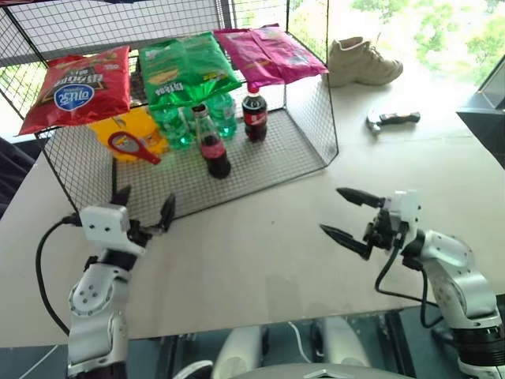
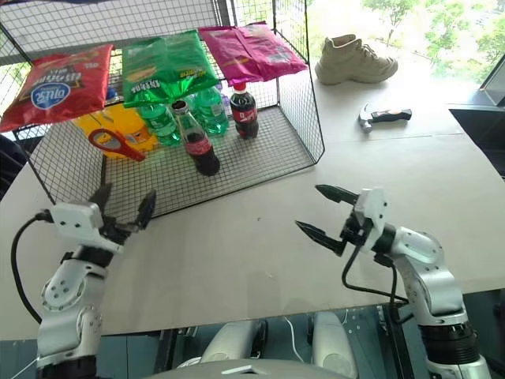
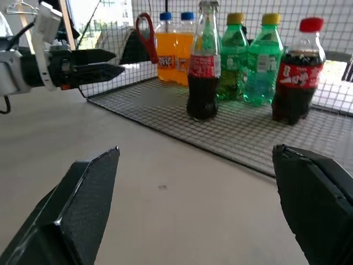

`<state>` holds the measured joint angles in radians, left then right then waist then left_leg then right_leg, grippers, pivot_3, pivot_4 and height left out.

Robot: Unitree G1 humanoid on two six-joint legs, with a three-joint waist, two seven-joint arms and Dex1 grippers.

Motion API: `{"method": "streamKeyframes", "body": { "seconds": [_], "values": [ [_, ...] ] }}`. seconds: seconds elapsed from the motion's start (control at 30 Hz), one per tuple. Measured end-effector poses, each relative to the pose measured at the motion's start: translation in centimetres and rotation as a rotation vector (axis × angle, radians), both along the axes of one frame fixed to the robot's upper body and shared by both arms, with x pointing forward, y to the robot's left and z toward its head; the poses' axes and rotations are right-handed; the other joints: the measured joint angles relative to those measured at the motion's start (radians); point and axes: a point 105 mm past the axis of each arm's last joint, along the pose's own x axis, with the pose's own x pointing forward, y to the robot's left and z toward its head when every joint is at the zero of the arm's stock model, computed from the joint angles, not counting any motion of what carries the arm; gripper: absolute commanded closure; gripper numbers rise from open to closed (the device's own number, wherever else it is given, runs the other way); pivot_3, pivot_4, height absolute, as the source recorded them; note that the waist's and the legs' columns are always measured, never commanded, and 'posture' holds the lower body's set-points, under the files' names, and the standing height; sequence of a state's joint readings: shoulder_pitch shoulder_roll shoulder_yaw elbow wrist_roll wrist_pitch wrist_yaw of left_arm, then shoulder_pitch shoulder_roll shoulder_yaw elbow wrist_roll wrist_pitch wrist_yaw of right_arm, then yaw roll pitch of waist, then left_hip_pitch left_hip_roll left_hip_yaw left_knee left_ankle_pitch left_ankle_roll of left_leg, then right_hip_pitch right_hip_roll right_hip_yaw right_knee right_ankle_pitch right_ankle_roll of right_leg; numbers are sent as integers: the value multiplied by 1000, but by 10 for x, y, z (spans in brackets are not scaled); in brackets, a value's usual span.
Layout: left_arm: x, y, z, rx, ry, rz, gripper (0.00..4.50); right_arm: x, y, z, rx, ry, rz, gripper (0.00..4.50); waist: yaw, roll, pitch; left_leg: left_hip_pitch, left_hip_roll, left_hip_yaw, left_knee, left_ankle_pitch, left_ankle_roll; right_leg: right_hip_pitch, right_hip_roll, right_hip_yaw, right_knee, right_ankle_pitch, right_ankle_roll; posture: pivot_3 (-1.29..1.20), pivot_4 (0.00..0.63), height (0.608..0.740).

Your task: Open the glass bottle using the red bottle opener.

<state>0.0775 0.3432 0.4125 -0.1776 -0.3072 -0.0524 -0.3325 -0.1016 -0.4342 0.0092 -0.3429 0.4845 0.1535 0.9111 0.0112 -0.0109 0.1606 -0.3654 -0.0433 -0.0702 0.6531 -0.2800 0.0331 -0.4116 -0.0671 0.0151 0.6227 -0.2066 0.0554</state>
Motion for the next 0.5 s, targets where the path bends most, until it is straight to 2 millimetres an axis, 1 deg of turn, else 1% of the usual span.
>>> {"method": "streamKeyframes", "body": {
  "seconds": [0.13, 0.23, 0.27, 0.4, 0.5],
  "values": [
    [8, 13, 10, -21, -43, 100, 0, 2, 14, 16, 29, -27, -8, 47, 1, -1, 0, 0, -2, -2, 0, 1, -1, 0, -2, -1, 0, 0, 0, 0, 150, 740],
    [17, 19, 14, -35, -63, 156, 0, 2, 26, 23, 40, -32, -3, 47, 2, -1, 0, -1, -3, -3, 0, 1, -1, 0, -1, -2, 1, 0, 0, 0, 150, 740],
    [20, 21, 16, -39, -73, 175, 0, 0, 29, 25, 38, -37, 1, 47, 1, -1, -1, -1, -3, -4, 0, 2, -4, -1, -1, -3, 2, 0, 0, 0, 150, 740],
    [28, 27, 24, -43, -104, 216, 0, 3, 34, 26, 16, -33, -35, 47, -2, -1, -1, -1, -3, -4, 0, 3, -5, -1, -1, -2, 2, 0, 0, 0, 150, 740],
    [34, 31, 29, -50, -120, 232, 0, 5, 39, 33, 0, -53, -63, 47, -2, -2, -1, -1, -3, -4, 0, 3, -5, -2, -1, -2, 3, 0, 0, 0, 150, 740]
  ]
}}
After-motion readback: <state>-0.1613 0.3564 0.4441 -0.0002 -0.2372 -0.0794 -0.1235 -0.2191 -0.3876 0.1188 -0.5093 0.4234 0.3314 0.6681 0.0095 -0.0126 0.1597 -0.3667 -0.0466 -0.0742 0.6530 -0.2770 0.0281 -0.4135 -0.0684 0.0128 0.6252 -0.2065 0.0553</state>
